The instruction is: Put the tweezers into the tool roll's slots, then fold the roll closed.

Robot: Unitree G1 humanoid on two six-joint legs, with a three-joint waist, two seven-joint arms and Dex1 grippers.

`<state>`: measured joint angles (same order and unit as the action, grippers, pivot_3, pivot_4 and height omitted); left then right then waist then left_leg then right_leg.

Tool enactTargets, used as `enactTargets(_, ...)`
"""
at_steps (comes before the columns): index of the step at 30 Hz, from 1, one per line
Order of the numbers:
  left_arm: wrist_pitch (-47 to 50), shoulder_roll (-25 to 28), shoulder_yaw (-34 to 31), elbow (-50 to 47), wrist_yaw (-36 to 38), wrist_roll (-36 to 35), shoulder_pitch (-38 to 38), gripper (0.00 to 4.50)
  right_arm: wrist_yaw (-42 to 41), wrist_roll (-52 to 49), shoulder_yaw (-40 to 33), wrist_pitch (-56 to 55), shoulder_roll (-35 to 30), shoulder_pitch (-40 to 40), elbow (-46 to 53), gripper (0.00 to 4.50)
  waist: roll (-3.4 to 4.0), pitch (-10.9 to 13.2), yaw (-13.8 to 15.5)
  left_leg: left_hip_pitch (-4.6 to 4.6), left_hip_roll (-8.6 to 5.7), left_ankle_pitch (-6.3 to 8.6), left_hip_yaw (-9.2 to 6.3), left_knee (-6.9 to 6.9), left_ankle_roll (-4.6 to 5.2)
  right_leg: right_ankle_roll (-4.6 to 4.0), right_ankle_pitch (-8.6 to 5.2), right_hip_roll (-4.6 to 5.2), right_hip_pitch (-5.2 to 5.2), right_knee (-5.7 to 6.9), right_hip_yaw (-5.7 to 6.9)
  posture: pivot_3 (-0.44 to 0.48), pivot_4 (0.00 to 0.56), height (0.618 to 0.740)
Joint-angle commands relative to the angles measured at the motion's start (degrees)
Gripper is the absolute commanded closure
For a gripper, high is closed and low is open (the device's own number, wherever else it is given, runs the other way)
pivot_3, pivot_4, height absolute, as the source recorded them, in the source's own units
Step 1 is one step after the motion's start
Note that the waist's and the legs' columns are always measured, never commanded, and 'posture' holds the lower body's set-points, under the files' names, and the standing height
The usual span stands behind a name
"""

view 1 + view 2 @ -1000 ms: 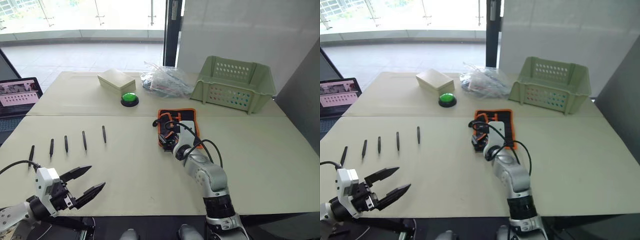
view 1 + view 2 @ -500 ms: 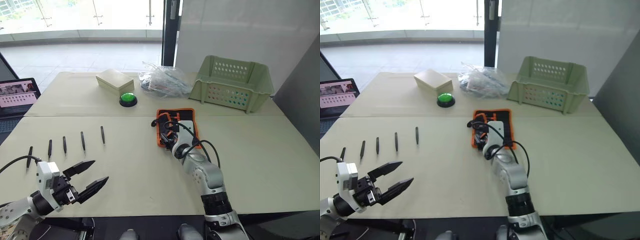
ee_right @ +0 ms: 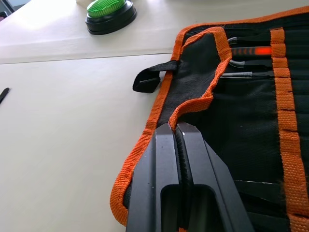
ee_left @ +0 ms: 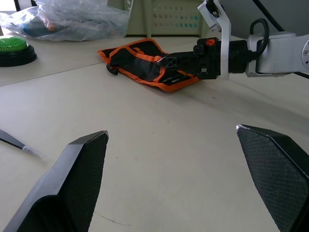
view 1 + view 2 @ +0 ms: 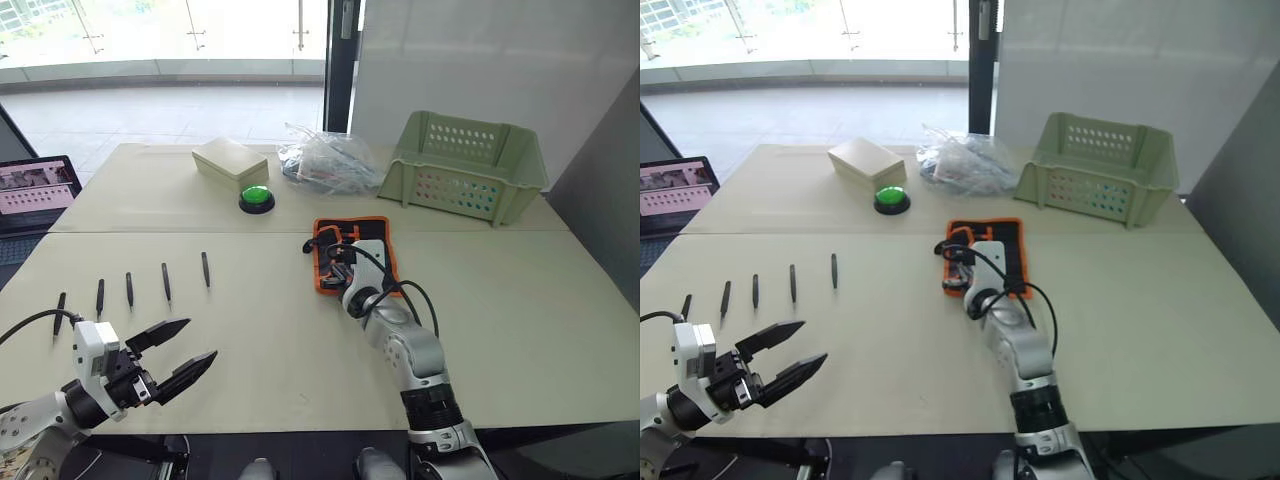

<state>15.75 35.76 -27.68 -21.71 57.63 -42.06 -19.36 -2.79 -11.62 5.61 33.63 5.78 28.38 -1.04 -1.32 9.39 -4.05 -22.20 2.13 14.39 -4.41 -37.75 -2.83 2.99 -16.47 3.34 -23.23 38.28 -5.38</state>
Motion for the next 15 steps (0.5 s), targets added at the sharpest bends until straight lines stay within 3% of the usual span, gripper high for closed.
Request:
enactTargets(1, 1.0, 0.6, -0.6, 0.1, -0.4, -0.6, -0.3, 0.0, -5.4, 1.3, 3.3, -3.2, -3.0, 0.3, 3.5, 4.49, 0.0, 0.0, 0.0, 0.0, 0.0, 0.0, 0.0, 0.0, 0.0, 0.0, 0.0, 0.0, 0.0, 0.0, 0.0, 0.0, 0.15, 0.713)
enactTargets(10, 2.4, 1.0, -1.2, 1.4, -0.1, -0.6, -0.9, 0.0, -25.2, 3.1, 15.3, -9.0, -19.1, -6.1, 16.6, 4.49, 0.0, 0.0, 0.1, -0.06, 0.0, 0.0, 0.0, 0.01, 0.0, 0.01, 0.0, 0.02, 0.01, -0.16, 0.01, 0.0, 0.15, 0.713)
enactTargets(15, 2.2, 1.2, -0.6, 2.4, -0.4, 0.1, 0.0, 0.0, -34.6, 3.3, 18.0, -12.6, -28.1, -10.4, 22.1, 4.49, -0.03, 0.0, 0.1, -0.06, 0.0, 0.0, -0.01, 0.01, 0.0, 0.01, -0.01, 0.02, 0.03, -0.19, 0.02, 0.0, 0.15, 0.713)
